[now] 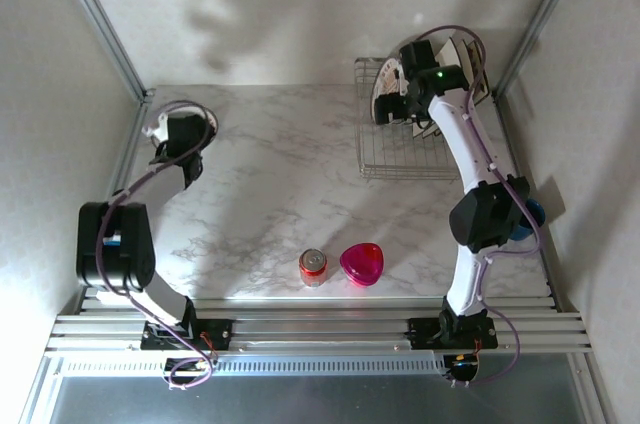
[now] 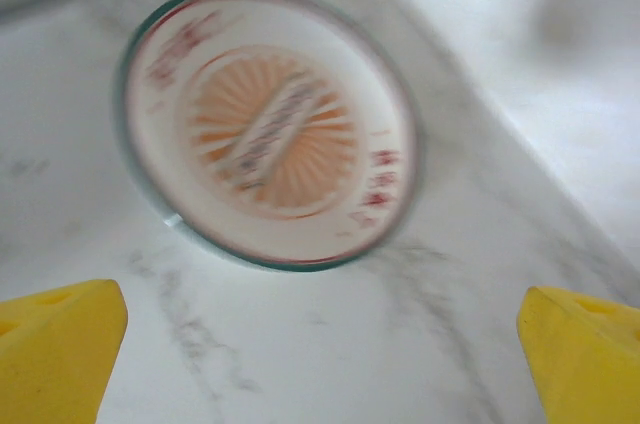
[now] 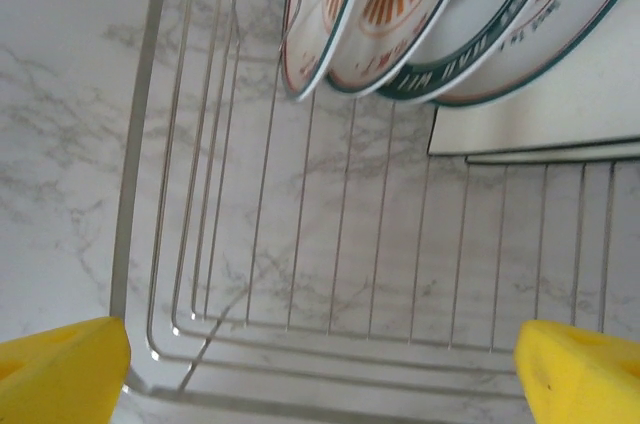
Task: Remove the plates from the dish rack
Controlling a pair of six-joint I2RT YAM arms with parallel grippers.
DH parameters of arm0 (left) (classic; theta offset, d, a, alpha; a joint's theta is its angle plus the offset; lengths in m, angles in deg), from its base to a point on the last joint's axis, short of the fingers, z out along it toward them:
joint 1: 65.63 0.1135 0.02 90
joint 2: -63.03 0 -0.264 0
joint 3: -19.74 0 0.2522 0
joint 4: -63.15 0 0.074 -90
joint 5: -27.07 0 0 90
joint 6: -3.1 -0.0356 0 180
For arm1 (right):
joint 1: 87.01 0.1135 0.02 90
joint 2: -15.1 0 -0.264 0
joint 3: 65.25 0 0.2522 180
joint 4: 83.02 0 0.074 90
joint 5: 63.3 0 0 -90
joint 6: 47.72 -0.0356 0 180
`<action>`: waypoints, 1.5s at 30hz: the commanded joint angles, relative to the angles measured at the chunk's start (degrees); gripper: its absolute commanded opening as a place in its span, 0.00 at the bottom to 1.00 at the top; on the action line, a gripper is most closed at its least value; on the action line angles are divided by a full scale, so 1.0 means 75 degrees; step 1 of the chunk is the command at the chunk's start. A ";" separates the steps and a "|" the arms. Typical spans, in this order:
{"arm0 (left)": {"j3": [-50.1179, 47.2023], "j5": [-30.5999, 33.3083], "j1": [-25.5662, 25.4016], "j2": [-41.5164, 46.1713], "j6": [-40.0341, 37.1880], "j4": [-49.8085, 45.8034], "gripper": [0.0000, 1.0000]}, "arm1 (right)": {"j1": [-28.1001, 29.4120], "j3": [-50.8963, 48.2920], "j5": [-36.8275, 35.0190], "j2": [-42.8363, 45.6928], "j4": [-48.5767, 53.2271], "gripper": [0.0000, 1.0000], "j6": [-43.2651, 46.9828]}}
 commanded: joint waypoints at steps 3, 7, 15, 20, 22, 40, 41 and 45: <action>0.2236 -0.1050 -0.0072 -0.0106 -0.3084 -0.2879 0.99 | 0.0055 0.1081 -0.0487 -0.0753 0.0013 0.99 0.0060; 0.4020 -0.1746 -0.0106 -0.0905 -0.3869 -0.4749 1.00 | 0.0055 0.2161 -0.0691 -0.1474 0.0350 0.99 0.0048; 0.6205 -0.2471 -0.0174 -0.2326 -0.5003 -0.6484 1.00 | 0.0064 0.4237 -0.0897 -0.2846 0.0629 0.99 0.0056; 0.6492 -0.2626 -0.0265 -0.2768 -0.5287 -0.6791 0.99 | 0.0066 0.4232 -0.1066 -0.3161 -0.0009 0.97 0.0106; 0.6472 -0.2590 -0.0298 -0.2810 -0.5325 -0.6825 0.99 | 0.0065 0.4309 -0.1116 -0.3321 -0.0158 0.95 0.0095; 0.6281 -0.2404 -0.0365 -0.2572 -0.5401 -0.6886 0.99 | 0.0065 0.4948 -0.1674 -0.4364 -0.1409 0.66 -0.0198; 0.6281 -0.2389 -0.0365 -0.2565 -0.5407 -0.6881 0.99 | 0.0069 0.4984 -0.1716 -0.4424 -0.1443 0.65 -0.0209; 0.6281 -0.2410 -0.0365 -0.2506 -0.5419 -0.6872 0.99 | 0.0070 0.5044 -0.1689 -0.4578 -0.1610 0.57 -0.0233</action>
